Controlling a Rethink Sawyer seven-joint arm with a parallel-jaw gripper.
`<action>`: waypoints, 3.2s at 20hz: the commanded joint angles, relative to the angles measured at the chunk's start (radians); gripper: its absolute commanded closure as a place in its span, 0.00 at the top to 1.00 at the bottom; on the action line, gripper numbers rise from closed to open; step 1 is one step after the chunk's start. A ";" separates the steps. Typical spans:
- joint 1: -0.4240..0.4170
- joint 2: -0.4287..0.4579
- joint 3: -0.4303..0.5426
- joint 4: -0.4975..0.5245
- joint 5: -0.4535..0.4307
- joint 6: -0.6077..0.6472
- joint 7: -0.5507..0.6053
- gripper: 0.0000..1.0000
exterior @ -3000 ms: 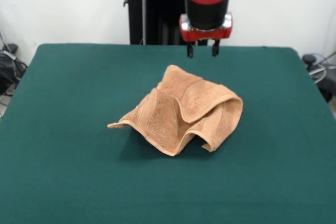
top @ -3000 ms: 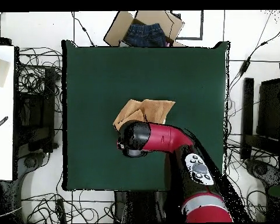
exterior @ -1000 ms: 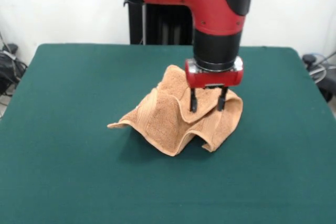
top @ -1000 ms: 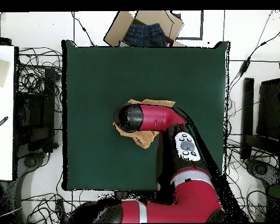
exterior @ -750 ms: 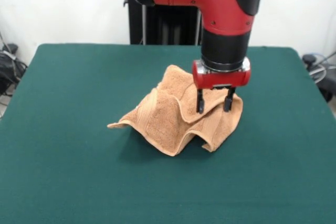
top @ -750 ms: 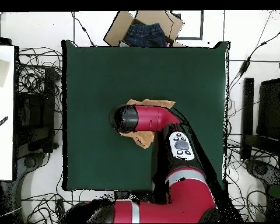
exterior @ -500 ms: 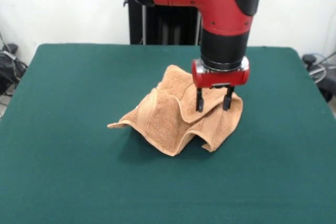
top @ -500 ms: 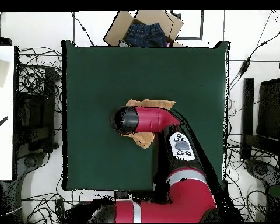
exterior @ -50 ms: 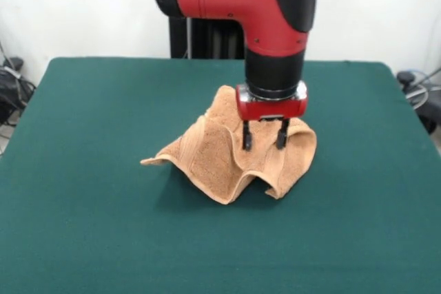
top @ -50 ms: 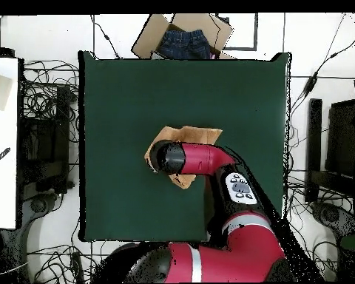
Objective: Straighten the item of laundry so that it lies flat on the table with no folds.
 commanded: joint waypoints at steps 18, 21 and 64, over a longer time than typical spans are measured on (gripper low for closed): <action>-0.126 0.124 0.132 0.154 -0.089 -0.291 0.102 0.00; -0.124 0.123 0.131 0.152 -0.089 -0.278 0.103 0.00; -0.029 -0.542 0.061 0.274 0.158 0.571 0.129 0.00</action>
